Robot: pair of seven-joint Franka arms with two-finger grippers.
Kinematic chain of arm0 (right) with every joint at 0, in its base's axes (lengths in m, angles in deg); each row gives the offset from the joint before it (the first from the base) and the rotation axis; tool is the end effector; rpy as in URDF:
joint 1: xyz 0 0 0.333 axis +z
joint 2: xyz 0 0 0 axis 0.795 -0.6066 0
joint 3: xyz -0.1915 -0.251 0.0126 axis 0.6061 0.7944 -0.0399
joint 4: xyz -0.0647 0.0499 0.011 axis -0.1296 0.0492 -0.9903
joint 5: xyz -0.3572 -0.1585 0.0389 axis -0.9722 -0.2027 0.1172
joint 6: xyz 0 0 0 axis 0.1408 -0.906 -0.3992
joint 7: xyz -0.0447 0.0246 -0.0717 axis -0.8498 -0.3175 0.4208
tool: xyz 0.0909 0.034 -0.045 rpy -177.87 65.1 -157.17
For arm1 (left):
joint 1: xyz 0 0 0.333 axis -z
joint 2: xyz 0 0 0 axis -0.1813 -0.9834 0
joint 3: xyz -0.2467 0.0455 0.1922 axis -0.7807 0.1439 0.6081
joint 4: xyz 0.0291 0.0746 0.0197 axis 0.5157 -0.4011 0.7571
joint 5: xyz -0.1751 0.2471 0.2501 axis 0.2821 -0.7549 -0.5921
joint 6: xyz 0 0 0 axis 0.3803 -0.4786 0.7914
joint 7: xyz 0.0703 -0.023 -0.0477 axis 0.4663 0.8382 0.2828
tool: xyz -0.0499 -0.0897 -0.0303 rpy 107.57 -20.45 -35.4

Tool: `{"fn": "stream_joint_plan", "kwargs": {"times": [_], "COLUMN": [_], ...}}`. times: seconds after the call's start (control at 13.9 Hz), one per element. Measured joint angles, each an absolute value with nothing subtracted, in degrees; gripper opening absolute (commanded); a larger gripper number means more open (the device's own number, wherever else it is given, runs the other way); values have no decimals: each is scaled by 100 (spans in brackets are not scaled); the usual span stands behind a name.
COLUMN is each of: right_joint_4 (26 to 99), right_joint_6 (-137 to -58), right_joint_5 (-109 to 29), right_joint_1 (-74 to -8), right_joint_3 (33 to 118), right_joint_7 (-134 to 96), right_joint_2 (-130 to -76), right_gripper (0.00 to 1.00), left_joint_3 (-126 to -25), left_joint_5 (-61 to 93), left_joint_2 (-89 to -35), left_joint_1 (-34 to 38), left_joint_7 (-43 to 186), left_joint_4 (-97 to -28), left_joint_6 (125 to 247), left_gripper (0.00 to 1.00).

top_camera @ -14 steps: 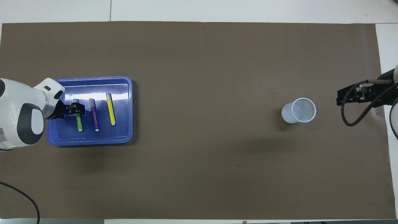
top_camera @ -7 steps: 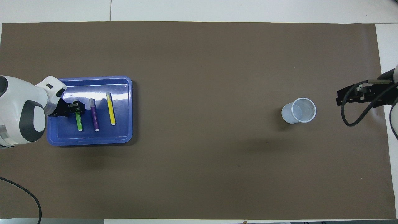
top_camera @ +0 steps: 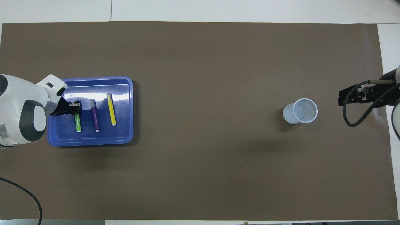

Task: Transfer and insert pens with both arms
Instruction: 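Reach the left gripper down into the tray and grasp the green pen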

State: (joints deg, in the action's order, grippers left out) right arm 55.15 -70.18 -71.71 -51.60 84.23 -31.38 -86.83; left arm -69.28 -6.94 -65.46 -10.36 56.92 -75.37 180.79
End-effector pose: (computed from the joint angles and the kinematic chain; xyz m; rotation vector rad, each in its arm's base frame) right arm 0.5455 -0.0100 0.5829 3.1137 -0.1371 -0.1376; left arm 0.5653 0.0298 0.3011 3.1211 0.1566 -0.0529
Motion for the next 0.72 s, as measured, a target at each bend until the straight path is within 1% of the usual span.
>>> {"fn": "stream_joint_plan", "kwargs": {"times": [0.36, 0.72], "right_joint_4": [5515, 5515], "right_joint_6": [-7018, -7018], "right_joint_5": [-7171, -7171], "right_joint_1": [-5160, -5160], "right_joint_3": [8423, 8423], "right_joint_7": [-3138, -3138], "right_joint_2": [-8683, -8683], "right_gripper": [100, 100], "left_joint_3": [-6925, -6933], "left_joint_5": [-693, -496], "left_joint_2": [-6559, -6561], "left_joint_1": [-1037, -1036], "left_joint_7": [5693, 5843], "left_joint_4": [-7440, -6757], "left_joint_6": [17882, 16853], "left_gripper": [0, 0]}}
